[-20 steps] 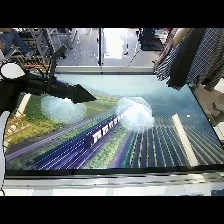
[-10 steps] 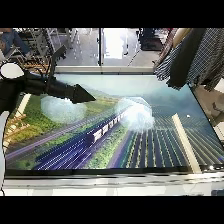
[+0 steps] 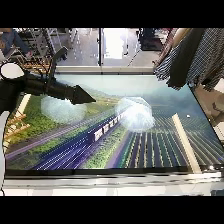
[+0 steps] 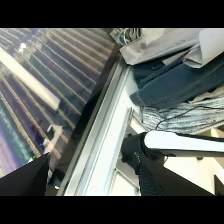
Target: Fold the clothes and pants, and hang the long-sleeved shirts on hangers.
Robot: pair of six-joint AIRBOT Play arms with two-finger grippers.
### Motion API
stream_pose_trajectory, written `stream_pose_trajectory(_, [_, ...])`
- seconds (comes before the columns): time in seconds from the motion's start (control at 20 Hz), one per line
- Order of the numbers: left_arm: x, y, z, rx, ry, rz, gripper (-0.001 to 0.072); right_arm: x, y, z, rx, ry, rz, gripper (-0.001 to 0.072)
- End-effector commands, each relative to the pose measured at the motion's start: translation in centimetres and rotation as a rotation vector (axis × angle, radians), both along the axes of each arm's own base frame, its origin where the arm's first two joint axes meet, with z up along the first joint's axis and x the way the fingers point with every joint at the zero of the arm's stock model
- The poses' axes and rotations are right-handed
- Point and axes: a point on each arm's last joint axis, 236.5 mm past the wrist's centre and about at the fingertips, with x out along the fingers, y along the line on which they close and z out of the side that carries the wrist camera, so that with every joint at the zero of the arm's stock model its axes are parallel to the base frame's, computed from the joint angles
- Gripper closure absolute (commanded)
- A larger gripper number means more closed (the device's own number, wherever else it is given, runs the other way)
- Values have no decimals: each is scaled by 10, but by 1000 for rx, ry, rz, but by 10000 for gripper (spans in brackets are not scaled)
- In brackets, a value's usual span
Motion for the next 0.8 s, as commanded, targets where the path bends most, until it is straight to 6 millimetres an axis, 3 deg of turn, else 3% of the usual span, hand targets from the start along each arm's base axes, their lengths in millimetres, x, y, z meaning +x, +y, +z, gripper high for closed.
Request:
stream_pose_trajectory(0.0, [8,11,-21,102,-18,30,178,49,61,48,-144,-218,359,19])
stream_pose_trajectory(0.05, [18,26,-43,215,-12,84,237,91,72,33,-37,-281,548,21])
stream_pose_trajectory(0.1, [31,53,-69,369,33,197,303,141,85,4,100,-233,719,28])
stream_pose_trajectory(0.15, [45,100,-97,583,95,380,365,197,106,-38,245,-89,891,41])
stream_pose_trajectory(0.2, [56,160,-113,799,129,593,365,244,137,-87,385,78,1057,41])
stream_pose_trajectory(0.25, [62,227,-108,1001,110,826,360,279,172,-143,535,268,1199,41])
stream_pose_trajectory(0.3, [65,275,-87,1118,44,1010,347,303,216,-206,713,467,1326,41])
stream_pose_trajectory(0.35, [69,303,-60,1142,-36,1149,333,313,257,-262,881,640,1420,42])
stream_pose_trajectory(0.4, [75,320,-29,1092,-124,1280,333,319,293,-304,993,784,1483,42])
stream_pose_trajectory(0.45, [81,324,-4,991,-182,1383,334,327,318,-337,1038,903,1514,99])
stream_pose_trajectory(0.55, [88,321,37,793,-267,1510,335,349,350,-390,963,1125,1520,402])
stream_pose_trajectory(0.65, [87,319,60,729,-334,1527,335,372,370,-417,831,1252,1532,647])
stream_pose_trajectory(0.75, [85,319,65,718,-345,1531,335,384,395,-430,790,1293,1575,685])
